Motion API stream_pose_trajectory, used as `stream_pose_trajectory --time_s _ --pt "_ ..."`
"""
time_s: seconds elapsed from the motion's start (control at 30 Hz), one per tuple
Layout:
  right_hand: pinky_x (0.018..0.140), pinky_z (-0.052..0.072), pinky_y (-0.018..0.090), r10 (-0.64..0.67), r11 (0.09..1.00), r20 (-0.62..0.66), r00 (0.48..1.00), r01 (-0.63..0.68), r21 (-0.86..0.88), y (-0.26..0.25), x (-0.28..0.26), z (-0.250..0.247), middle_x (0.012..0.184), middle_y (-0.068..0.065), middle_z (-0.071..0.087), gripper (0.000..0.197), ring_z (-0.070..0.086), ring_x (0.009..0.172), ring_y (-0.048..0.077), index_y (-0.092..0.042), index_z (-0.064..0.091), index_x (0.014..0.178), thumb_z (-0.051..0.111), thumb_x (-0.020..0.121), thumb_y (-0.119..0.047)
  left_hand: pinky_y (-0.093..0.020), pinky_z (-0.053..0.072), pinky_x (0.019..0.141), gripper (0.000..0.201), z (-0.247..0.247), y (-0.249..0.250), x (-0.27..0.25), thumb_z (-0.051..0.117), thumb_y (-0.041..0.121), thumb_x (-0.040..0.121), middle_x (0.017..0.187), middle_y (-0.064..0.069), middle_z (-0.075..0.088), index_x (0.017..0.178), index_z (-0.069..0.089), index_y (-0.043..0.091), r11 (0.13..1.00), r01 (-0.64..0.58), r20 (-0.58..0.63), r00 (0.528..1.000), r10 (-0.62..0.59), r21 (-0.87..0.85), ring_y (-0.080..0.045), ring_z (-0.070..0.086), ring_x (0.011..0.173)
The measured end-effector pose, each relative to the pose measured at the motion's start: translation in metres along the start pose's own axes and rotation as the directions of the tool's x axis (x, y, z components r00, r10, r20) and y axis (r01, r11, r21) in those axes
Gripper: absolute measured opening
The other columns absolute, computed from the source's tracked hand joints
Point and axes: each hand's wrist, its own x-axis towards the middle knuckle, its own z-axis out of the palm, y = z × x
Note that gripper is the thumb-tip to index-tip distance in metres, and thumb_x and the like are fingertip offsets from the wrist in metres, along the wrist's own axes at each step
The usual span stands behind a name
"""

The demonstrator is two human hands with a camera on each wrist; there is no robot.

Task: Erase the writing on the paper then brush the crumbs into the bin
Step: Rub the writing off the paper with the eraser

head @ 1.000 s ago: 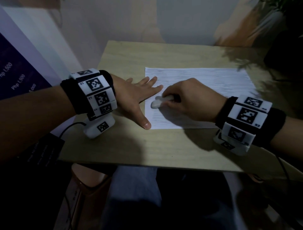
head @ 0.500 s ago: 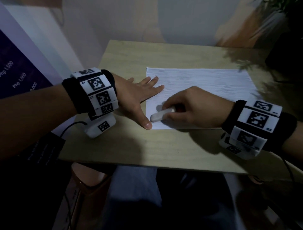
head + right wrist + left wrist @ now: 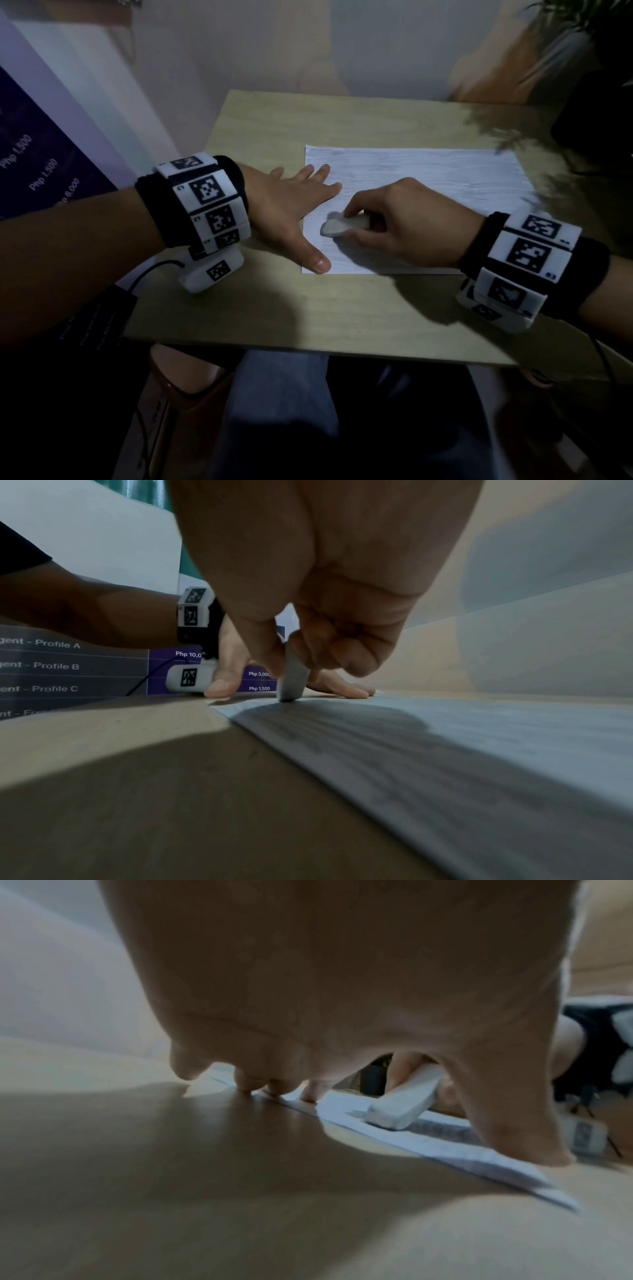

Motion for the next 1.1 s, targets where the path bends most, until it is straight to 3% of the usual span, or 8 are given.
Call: stream_pose_trajectory --time_s 0.13,0.27,0.33,0.5,0.67,0.83,0.93,1.1 --pt "0.065 0.042 0.029 0.047 0.996 -0.056 0.997 -0.043 0.074 0.001 -0.002 -0.005 0.070 -0.014 0.059 0.039 0.053 0.064 -0.001 -0.020 0.066 0.109 0.055 0.088 -0.052 -0.052 -0.014 0.124 0.138 0.001 0.002 0.002 0.064 0.088 0.066 0.163 0.004 -0.036 0.158 -0.022 0.034 1.000 -0.011 -0.021 1.000 0.011 -0.005 -0.014 -0.033 0.149" --pt "0.071 0.050 0.030 -0.025 0.995 0.063 0.998 0.019 0.099 0.003 -0.007 -0.007 0.084 -0.010 0.070 0.035 0.062 0.074 0.007 -0.025 0.070 0.110 0.057 0.090 -0.050 -0.050 -0.016 0.124 0.137 0.000 0.001 0.001 0.063 0.087 0.069 0.161 0.007 -0.039 0.157 -0.026 0.032 1.000 -0.005 -0.002 1.000 0.005 0.018 -0.011 -0.034 0.148" --pt "0.076 0.052 0.035 0.002 0.997 0.020 1.000 -0.003 0.078 0.007 -0.006 -0.008 0.089 -0.008 0.072 0.033 0.063 0.079 0.012 -0.024 0.070 0.110 0.056 0.092 -0.048 -0.050 -0.016 0.124 0.136 -0.001 0.000 0.001 0.064 0.086 0.069 0.161 0.008 -0.039 0.157 -0.025 0.033 1.000 -0.007 -0.006 1.000 0.007 0.009 -0.010 -0.034 0.148" --pt "0.066 0.050 0.030 -0.028 0.996 0.052 0.998 0.023 0.085 0.004 -0.008 -0.007 0.076 -0.010 0.067 0.029 0.062 0.069 0.008 -0.025 0.069 0.100 0.058 0.091 -0.050 -0.049 -0.016 0.124 0.140 -0.003 -0.002 0.003 0.070 0.085 0.066 0.161 0.011 -0.039 0.156 -0.025 0.036 1.000 -0.014 0.010 1.000 0.014 -0.027 -0.007 -0.036 0.147" --pt "0.069 0.053 0.039 0.018 0.997 0.008 1.000 -0.018 0.071 0.004 -0.006 -0.008 0.079 -0.009 0.068 0.053 0.061 0.071 0.010 -0.025 0.069 0.100 0.039 0.081 -0.064 -0.049 -0.016 0.124 0.143 -0.002 -0.005 0.004 0.073 0.084 0.062 0.159 0.014 -0.040 0.155 -0.026 0.040 0.999 -0.016 0.015 1.000 0.016 -0.048 -0.004 -0.038 0.145" --pt "0.064 0.050 0.031 -0.030 0.990 0.093 0.995 0.017 0.138 -0.003 -0.006 -0.006 0.070 -0.010 0.064 0.029 0.059 0.065 0.007 -0.026 0.068 0.093 0.060 0.089 -0.053 -0.048 -0.016 0.124 0.143 -0.001 -0.003 0.005 0.073 0.084 0.062 0.160 0.012 -0.039 0.156 -0.025 0.038 1.000 -0.008 -0.002 1.000 0.008 -0.022 -0.006 -0.036 0.146" --pt "0.065 0.049 0.033 0.023 0.995 0.032 0.999 -0.026 0.099 0.001 0.000 -0.007 0.071 -0.012 0.062 0.022 0.056 0.065 0.003 -0.025 0.067 0.095 0.058 0.090 -0.044 -0.047 -0.017 0.124 0.145 0.000 -0.003 0.006 0.071 0.087 0.060 0.161 0.009 -0.039 0.158 -0.023 0.037 1.000 -0.016 -0.032 0.999 0.015 -0.009 -0.010 -0.037 0.146" --pt "0.057 0.040 0.020 -0.023 0.990 0.096 0.995 0.009 0.141 -0.004 -0.003 -0.005 0.065 -0.011 0.061 0.018 0.056 0.061 0.006 -0.023 0.064 0.089 0.065 0.089 -0.041 -0.047 -0.015 0.124 0.144 -0.001 -0.002 0.009 0.070 0.087 0.062 0.162 0.006 -0.038 0.160 -0.020 0.032 0.999 -0.031 -0.056 0.998 0.033 0.031 -0.012 -0.033 0.149"
